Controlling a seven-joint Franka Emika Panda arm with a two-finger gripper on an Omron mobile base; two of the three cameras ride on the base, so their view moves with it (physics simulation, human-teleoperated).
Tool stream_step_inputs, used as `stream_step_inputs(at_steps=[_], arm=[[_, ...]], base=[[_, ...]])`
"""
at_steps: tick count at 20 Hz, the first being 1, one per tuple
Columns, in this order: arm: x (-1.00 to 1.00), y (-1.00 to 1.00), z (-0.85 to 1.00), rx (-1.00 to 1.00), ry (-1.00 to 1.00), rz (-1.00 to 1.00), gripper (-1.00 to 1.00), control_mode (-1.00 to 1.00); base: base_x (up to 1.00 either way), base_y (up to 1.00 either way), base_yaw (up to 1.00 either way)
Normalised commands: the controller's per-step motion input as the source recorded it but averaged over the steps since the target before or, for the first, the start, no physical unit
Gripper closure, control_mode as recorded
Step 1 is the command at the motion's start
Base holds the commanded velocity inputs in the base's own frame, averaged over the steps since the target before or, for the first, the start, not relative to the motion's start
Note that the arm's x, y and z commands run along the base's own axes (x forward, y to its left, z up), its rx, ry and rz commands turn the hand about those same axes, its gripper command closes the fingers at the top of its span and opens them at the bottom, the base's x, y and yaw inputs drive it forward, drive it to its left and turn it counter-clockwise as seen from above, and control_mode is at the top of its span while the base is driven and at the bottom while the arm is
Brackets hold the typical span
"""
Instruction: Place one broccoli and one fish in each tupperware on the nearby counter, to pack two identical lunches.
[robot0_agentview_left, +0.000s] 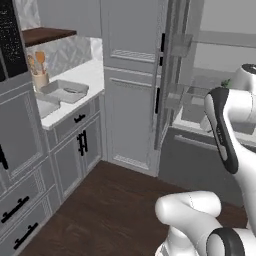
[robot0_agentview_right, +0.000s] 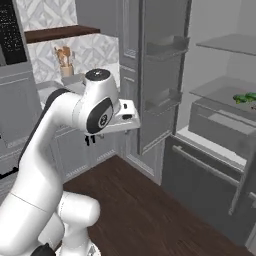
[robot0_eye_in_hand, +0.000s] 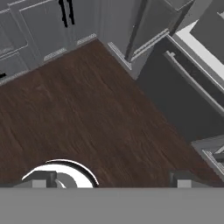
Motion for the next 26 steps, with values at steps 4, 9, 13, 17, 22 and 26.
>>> stream_step_inputs(at_steps=[4, 9, 13, 17, 22, 26], arm=[[0.0, 0.0, 0.0, 0.0, 0.0, 0.0, -1.0, 1.0], [0.0, 0.0, 0.0, 0.0, 0.0, 0.0, -1.0, 1.0], [0.0, 0.0, 0.0, 0.0, 0.0, 0.0, -1.0, 1.0], [0.0, 0.0, 0.0, 0.0, 0.0, 0.0, -1.0, 1.0], [0.0, 0.0, 0.0, 0.0, 0.0, 0.0, -1.0, 1.0], [0.0, 0.0, 0.0, 0.0, 0.0, 0.0, -1.0, 1.0]], base=[[0.34, -0.25, -0.65], [0.62, 0.07, -0.65], [0.66, 0.27, -0.5], [0.27, 0.74, -0.42], [0.33, 0.53, -0.28], [0.43, 0.0, 0.01]])
